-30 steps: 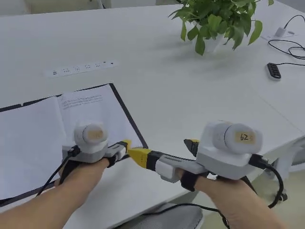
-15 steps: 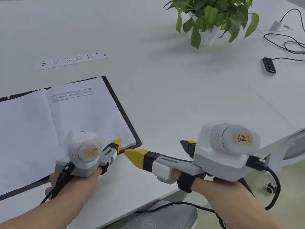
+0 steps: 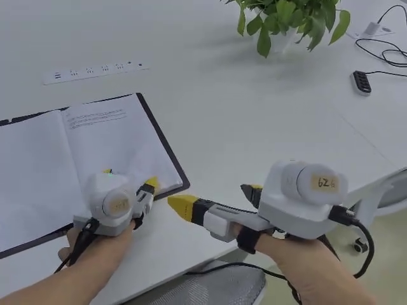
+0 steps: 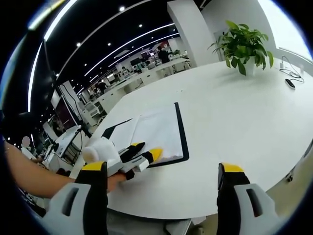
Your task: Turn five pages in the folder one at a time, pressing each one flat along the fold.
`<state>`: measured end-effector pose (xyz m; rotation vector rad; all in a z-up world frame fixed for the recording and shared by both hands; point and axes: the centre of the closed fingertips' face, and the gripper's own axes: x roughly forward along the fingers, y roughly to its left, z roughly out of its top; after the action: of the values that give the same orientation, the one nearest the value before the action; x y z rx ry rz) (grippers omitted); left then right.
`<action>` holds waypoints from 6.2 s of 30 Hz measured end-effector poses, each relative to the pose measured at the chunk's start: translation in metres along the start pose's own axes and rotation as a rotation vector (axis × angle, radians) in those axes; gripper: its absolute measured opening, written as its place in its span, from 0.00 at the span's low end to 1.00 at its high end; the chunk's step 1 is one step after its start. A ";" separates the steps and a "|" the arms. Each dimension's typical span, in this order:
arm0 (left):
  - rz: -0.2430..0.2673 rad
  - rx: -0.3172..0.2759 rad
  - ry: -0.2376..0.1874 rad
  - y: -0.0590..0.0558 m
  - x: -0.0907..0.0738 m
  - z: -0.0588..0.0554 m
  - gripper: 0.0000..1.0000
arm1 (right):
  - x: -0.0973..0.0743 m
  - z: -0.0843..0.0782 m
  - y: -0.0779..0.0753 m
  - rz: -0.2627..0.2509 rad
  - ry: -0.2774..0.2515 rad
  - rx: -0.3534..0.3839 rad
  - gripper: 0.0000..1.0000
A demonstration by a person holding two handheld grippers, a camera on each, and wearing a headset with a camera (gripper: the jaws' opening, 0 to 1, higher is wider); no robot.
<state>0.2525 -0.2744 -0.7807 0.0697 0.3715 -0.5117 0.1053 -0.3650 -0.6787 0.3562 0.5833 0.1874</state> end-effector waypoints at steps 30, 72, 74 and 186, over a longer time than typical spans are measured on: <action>0.023 -0.076 0.022 0.014 -0.001 0.001 0.17 | 0.082 0.007 0.022 0.155 0.020 0.087 0.64; 0.001 -0.086 0.047 0.014 -0.001 0.001 0.17 | 0.148 -0.024 -0.006 0.002 0.046 0.391 0.01; -0.005 -0.096 0.058 0.015 -0.001 0.002 0.17 | 0.148 -0.023 -0.005 0.003 0.025 0.380 0.00; 0.190 -0.123 0.124 0.209 -0.192 0.015 0.26 | 0.211 -0.108 0.259 0.509 0.246 -0.240 0.09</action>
<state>0.2052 -0.0058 -0.7023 0.0177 0.5113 -0.2971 0.1982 -0.0393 -0.7699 0.2432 0.6954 0.7930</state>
